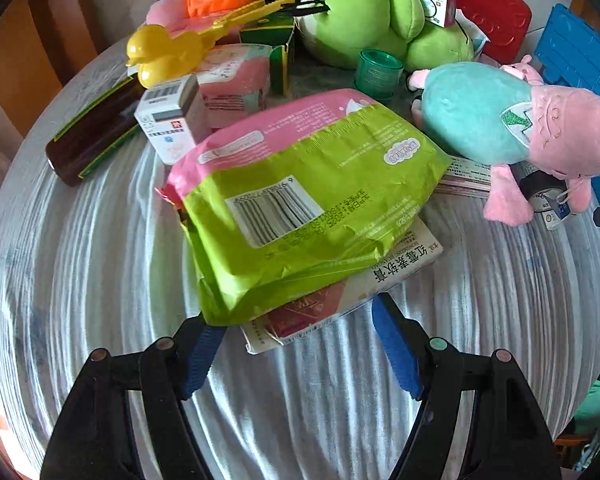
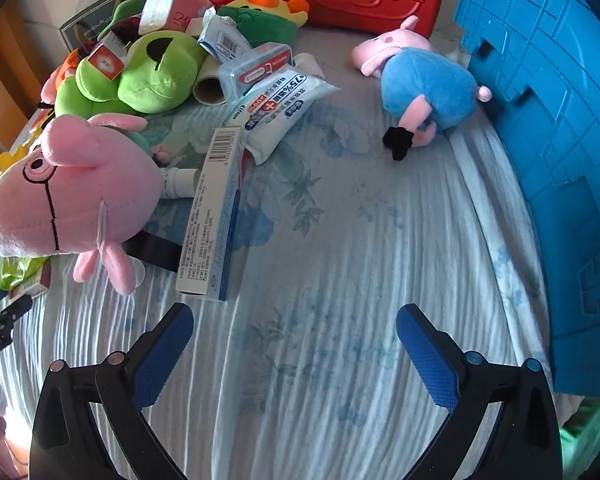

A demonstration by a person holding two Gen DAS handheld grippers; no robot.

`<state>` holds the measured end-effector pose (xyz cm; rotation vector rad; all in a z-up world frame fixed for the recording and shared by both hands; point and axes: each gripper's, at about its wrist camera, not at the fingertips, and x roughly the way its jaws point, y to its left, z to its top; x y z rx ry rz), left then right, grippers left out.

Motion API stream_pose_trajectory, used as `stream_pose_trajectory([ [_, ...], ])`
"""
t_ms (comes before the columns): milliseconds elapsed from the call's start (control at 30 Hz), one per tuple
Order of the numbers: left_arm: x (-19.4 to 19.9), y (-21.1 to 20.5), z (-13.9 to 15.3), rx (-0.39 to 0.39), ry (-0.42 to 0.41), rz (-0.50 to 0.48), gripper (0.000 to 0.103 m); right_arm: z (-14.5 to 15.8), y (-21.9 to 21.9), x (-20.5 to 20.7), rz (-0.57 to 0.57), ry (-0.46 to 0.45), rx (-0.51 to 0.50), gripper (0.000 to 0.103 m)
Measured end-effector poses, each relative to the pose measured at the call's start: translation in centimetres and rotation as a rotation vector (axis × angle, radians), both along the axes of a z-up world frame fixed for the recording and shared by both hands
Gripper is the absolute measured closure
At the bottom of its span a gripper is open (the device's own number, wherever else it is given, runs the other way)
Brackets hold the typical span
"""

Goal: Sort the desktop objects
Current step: 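Move both tools back over the pile of items, then grasp the red-and-white ointment box with the left tool while the right tool grasps the white barcode box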

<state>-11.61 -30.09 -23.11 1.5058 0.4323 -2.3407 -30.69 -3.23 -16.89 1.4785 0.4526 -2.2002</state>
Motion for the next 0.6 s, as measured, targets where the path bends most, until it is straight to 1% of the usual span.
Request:
stream_pose_trajectory([
  [33,-0.2,0.5,0.2,-0.014,0.007,0.002,0.03,0.0,-0.1,-0.1,0.001,0.003,0.002,0.0],
  [100,-0.7,1.8,0.4,0.015,0.018,-0.022,0.032,-0.2,-0.2,-0.4,-0.004,0.001,0.0,0.0],
  [167,-0.9,3.3,0.6,0.059,0.032,-0.039,0.033,-0.4,-0.3,-0.7,-0.008,-0.01,-0.009,0.0],
  [233,-1.0,4.9,0.8,0.087,0.032,-0.065,0.034,-0.7,-0.4,-0.9,-0.009,-0.02,-0.017,0.0],
  [300,-1.1,6.5,1.0,0.137,0.041,-0.103,0.038,-1.0,-0.7,-1.1,-0.006,-0.028,-0.022,0.0],
  [333,-1.2,7.3,1.2,0.149,0.042,-0.122,0.038,-1.1,-0.8,-1.1,-0.005,-0.032,-0.024,0.0],
  [433,-1.7,9.1,2.0,0.102,0.047,-0.151,0.038,-1.4,-1.0,-1.2,0.002,-0.042,-0.03,0.0],
  [600,-3.9,8.6,3.3,0.079,0.075,-0.12,0.038,-1.3,-1.6,-1.7,0.012,-0.047,-0.043,0.0],
])
